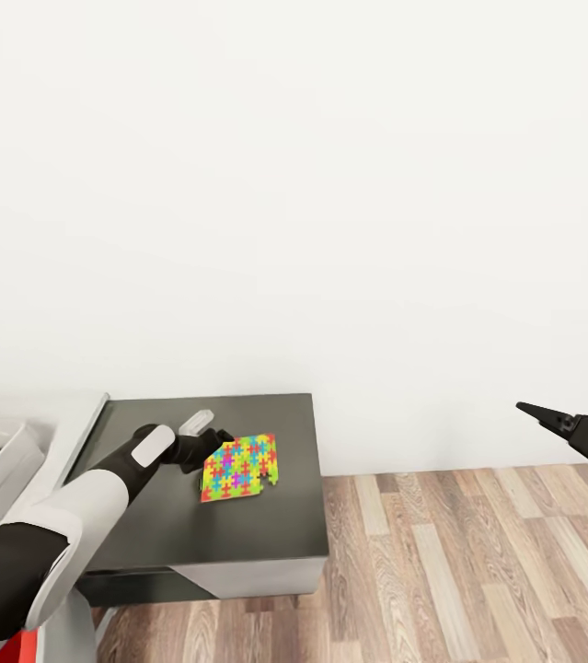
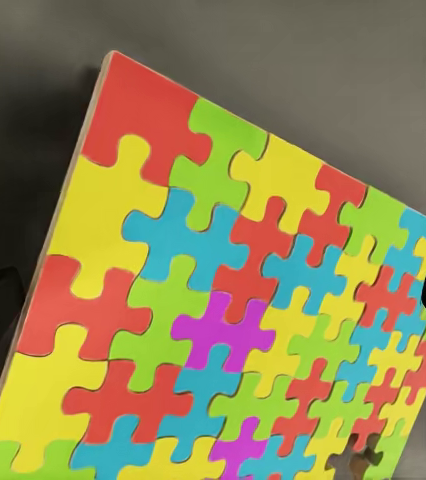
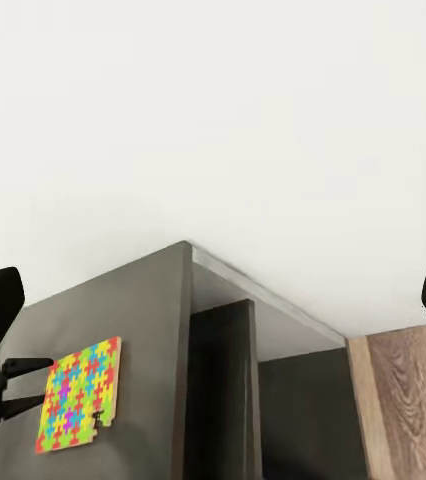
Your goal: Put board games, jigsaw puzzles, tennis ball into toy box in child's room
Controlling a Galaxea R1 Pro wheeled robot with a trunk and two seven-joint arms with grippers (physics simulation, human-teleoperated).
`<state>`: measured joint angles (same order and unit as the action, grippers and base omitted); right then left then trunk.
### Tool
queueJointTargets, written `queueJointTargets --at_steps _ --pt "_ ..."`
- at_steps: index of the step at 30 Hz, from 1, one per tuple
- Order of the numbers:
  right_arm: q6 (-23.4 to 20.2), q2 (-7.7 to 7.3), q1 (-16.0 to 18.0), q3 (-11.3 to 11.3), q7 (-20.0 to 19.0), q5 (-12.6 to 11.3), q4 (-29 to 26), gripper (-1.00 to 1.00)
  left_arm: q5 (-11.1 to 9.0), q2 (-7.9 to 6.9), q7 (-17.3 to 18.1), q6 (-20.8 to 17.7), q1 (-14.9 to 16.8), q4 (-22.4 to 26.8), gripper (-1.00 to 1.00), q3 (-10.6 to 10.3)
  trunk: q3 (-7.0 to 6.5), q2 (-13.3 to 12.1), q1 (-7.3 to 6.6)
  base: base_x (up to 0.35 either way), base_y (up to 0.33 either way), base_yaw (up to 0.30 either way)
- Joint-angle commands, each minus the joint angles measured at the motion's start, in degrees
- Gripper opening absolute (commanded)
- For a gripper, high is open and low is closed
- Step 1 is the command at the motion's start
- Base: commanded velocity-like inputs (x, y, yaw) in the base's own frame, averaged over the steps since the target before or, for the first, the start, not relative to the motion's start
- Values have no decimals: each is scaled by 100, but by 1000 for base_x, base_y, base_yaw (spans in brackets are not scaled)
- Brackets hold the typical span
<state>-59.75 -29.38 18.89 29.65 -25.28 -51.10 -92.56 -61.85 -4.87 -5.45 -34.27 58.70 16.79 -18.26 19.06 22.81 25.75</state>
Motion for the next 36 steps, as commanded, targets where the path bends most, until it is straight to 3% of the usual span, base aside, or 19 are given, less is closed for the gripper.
queueJointTargets --at_steps 1,15,27,36 --pt "-25 1 9 5 -56 54 1 100 -64 -6 -53 -18 1 17 100 -29 10 10 3 0 0 -231" --pt "-25 8 7 5 -56 56 1 100 -64 7 -53 -5 1 52 100 -35 10 10 3 0 0 -195" --pt "-25 11 9 5 -56 56 1 100 -66 10 -53 -6 1 97 100 -29 10 10 3 -8 -3 -37" --pt "-25 20 9 5 -56 56 1 100 -65 12 -53 -11 1 104 100 -25 10 10 3 -158 -108 -5"
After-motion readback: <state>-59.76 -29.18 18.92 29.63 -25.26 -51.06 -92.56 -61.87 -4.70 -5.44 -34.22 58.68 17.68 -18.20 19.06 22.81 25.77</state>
